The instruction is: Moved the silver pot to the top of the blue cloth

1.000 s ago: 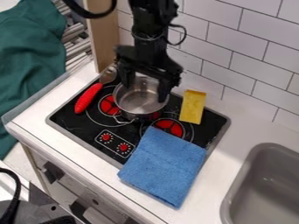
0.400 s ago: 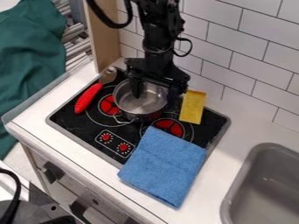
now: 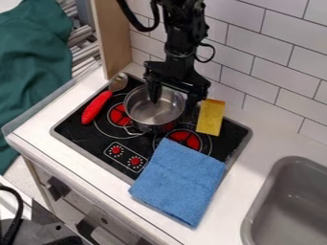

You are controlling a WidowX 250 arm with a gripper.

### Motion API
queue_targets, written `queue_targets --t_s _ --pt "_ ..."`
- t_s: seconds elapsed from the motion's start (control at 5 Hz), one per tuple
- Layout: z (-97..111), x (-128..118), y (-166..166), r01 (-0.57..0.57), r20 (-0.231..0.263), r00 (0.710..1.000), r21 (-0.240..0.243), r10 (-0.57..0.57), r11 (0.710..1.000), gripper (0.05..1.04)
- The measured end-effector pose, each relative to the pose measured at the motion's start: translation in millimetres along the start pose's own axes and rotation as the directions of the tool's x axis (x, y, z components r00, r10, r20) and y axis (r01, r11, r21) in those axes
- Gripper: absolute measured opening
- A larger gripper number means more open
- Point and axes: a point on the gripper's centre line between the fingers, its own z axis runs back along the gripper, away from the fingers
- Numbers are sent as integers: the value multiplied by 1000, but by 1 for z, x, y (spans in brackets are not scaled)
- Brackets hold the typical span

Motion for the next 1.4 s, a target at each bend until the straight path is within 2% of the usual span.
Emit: queue_targets --t_s 0.2,0.4,0.6,0.8,1.0,1.2,1.4 --pt "-15 -3 -3 7 -39 999 -11 -7 1000 1002" --pt "-25 -4 -5 5 -64 998 -18 -7 1000 953" --pt "-35 -5 -7 -1 -88 996 -25 -1 1000 660" --pt "-35 -5 -7 -3 -91 996 -22 1 1000 349" --pt "-33 -6 -6 1 -84 996 -21 -2 1000 140" --pt "-8 1 -6 13 -8 1000 -29 -14 999 56" --pt "29 8 -5 27 86 996 -19 -25 999 55"
